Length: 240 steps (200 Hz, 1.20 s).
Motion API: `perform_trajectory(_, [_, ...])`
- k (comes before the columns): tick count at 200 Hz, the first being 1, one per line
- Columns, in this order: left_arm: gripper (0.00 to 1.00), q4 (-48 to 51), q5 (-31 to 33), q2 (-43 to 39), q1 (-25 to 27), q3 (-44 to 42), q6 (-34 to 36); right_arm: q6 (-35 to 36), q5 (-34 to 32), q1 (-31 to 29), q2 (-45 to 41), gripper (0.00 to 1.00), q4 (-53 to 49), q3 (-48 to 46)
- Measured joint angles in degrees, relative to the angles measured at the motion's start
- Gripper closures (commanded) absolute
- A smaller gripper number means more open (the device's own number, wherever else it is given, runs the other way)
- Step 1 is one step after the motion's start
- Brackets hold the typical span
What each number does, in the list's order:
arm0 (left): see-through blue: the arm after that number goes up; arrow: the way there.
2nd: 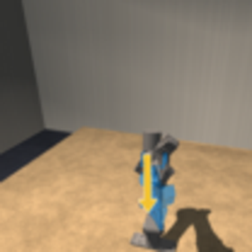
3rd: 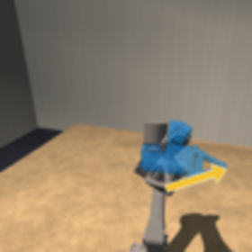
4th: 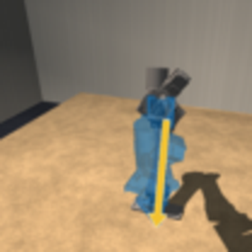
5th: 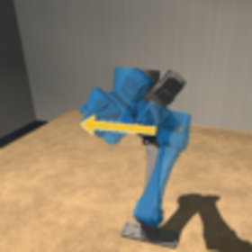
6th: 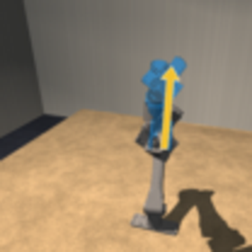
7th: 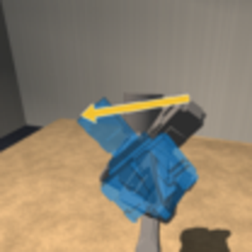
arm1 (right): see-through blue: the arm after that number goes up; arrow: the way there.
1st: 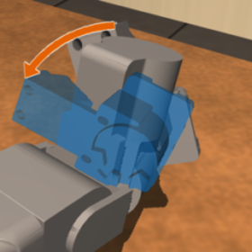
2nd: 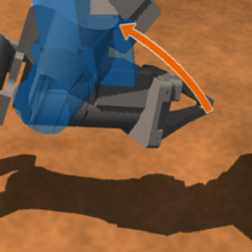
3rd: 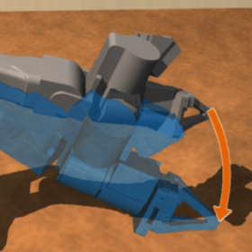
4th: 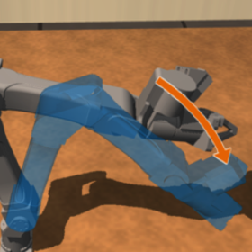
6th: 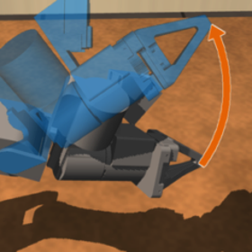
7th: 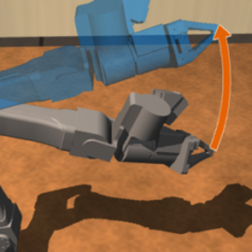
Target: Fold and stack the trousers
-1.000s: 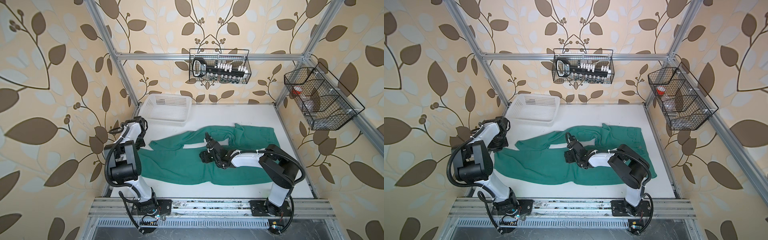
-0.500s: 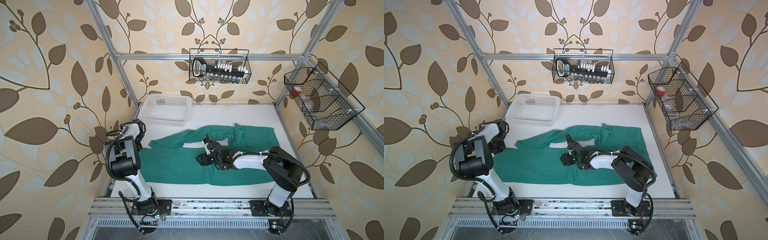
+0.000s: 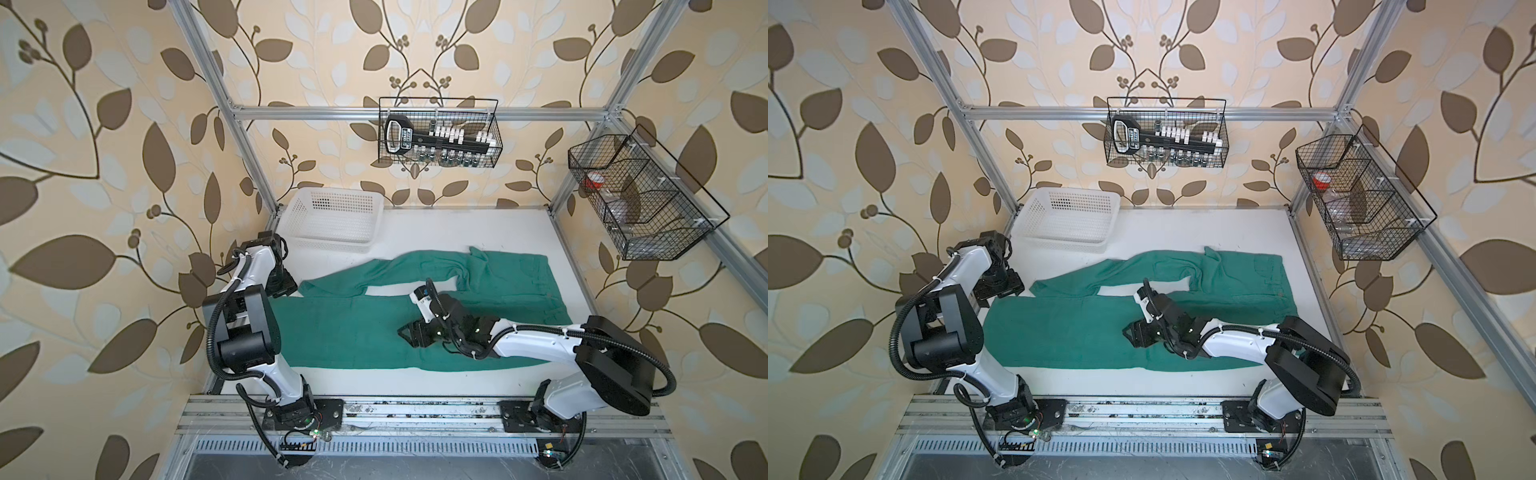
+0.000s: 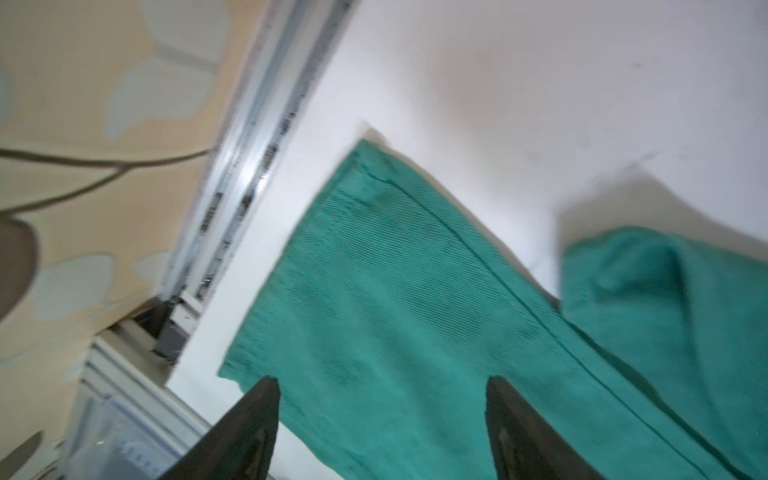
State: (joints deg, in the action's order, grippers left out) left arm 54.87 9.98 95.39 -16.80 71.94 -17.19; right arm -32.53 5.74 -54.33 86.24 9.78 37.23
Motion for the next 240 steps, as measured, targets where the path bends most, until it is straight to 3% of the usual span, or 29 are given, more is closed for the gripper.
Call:
perform_trajectory(34, [0.2,-4.5,-10.9,-0.5,2.5,-1.3,-4.8,0.0,-1.9,-4.2,1.6,0.27,0.4,-2.4])
perform_trajectory(59, [0.21,-9.7,-15.5,-0.4,3.5,-4.6,-11.2,0.5,-3.5,-6.2,3.1,0.27,1.3,-2.9])
perform_trajectory(124, [0.25,-21.2,-15.5,2.4,3.6,-7.1,-27.9,1.8,-4.7,-8.6,3.3,0.27,1.5,-2.7])
perform_trajectory(186, [0.46,-24.2,-15.2,9.4,3.6,-4.3,-34.3,1.7,-0.9,-0.6,-7.2,0.27,-0.9,-2.7])
perform_trajectory(240, [0.58,-23.1,-13.9,11.4,3.6,-0.7,-33.9,2.2,2.8,6.0,-11.3,0.27,-3.2,-2.7])
